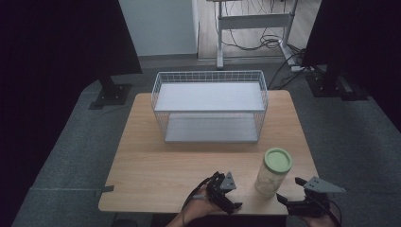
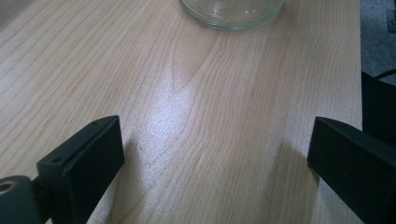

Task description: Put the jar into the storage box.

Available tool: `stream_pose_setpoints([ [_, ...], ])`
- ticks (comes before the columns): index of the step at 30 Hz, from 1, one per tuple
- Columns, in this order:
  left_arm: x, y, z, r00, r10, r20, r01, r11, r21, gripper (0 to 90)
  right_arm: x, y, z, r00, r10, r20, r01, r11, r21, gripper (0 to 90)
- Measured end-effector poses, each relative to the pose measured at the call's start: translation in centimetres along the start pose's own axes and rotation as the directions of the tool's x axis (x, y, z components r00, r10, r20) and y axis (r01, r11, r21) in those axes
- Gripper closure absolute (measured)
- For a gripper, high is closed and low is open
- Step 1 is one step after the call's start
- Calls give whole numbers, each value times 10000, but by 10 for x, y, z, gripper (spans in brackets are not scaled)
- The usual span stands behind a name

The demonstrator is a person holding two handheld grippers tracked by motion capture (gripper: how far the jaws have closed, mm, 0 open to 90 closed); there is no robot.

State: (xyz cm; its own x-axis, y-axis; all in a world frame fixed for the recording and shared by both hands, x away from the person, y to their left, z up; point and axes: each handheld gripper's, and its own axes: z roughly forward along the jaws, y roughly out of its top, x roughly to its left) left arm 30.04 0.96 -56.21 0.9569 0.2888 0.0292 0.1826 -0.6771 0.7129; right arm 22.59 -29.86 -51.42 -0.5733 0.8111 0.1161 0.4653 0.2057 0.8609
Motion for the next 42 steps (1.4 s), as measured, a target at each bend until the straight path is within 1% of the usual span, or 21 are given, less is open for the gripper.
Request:
stream_pose_setpoints([
  [2, 0, 0, 0, 10000, -6, 1, 6, 10000, -3, 33, 2, 5, 0, 9999, -96, -109, 95, 9999, -135, 8],
  [6, 0, 0, 0, 10000, -10, 1, 10, 10000, -4, 33, 5, 13, 1, 9998, -62, -200, 60, 9999, -97, 0],
  [7, 0, 0, 0, 10000, -10, 0, 10, 10000, -4, 33, 5, 16, 1, 9998, -102, -178, 99, 9998, -184, 0],
  [11, 0, 0, 0, 10000, -11, 3, 11, 10000, -1, 33, 9, 24, 3, 9990, -238, -380, 218, 9985, -509, 0],
  [18, 0, 0, 0, 10000, -2, 12, 2, 10000, 9, 30, 10, 34, 8, 9990, -170, -417, 135, 9966, -809, 0],
  [28, 0, -1, -1, 10000, -37, 34, 37, 10000, 24, 25, 10, 50, 26, 9976, -352, -603, 291, 9946, -991, 7],
  [32, 0, -3, -3, 10000, -26, 48, 26, 10000, 11, 24, 11, 55, 32, 9977, -509, -443, 462, 9937, -1022, 49],
  [34, 0, -3, -3, 10000, -24, 56, 23, 10000, 17, 23, 10, 57, 33, 9982, -419, -438, 372, 9939, -1038, 74],
  [38, 0, -4, -4, 10000, 7, 65, -7, 10000, 38, 21, 10, 58, 36, 9984, -364, -435, 314, 9935, -1095, 79],
  [40, 0, -5, -5, 10000, 28, 89, -28, 10000, 30, 21, 12, 59, 36, 9987, -418, -282, 386, 9939, -1036, 87],
  [41, 0, -6, -5, 10000, 18, 93, -18, 10000, 17, 21, 14, 60, 36, 9991, -416, -81, 406, 9943, -984, 91],
  [42, 0, -6, -5, 10000, 18, 93, -18, 10000, 17, 21, 14, 60, 36, 9991, -416, -81, 406, 9943, -984, 91],
])
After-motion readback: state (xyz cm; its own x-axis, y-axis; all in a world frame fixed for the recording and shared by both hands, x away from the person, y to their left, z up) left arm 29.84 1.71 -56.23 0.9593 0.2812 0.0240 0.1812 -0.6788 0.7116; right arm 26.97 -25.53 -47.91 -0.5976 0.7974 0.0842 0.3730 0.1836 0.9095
